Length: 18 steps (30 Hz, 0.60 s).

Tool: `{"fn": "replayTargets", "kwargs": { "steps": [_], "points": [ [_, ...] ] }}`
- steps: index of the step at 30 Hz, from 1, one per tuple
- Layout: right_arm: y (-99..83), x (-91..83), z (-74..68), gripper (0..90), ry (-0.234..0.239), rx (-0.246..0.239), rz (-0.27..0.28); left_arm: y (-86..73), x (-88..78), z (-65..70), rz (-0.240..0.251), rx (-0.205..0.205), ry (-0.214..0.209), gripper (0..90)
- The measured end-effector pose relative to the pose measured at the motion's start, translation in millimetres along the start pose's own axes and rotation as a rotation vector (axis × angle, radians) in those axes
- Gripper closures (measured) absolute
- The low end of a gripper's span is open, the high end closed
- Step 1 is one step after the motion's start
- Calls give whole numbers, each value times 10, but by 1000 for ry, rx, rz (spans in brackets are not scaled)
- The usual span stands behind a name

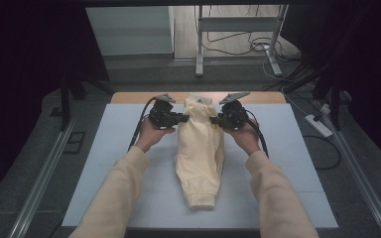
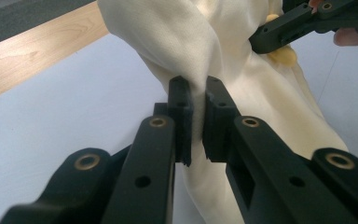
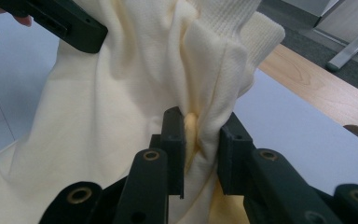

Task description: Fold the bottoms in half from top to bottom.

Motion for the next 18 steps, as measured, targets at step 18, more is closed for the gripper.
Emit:
{"fn": "replayTargets", "kwargs": {
  "steps": [18],
  "points": [
    [400,-106,2,753,-31,-44,59,247,-206,-148,37,10,39,832]
  ]
}}
Point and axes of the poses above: each handheld gripper's, and its own axes: x roughly forward along the jaws, y roughly out of its top, z roughly to its right, the point moved 7 cm from there along x, roughly forward along the jaws, and after that the axes turned 10 degrees about x, right-handed, at the moved point
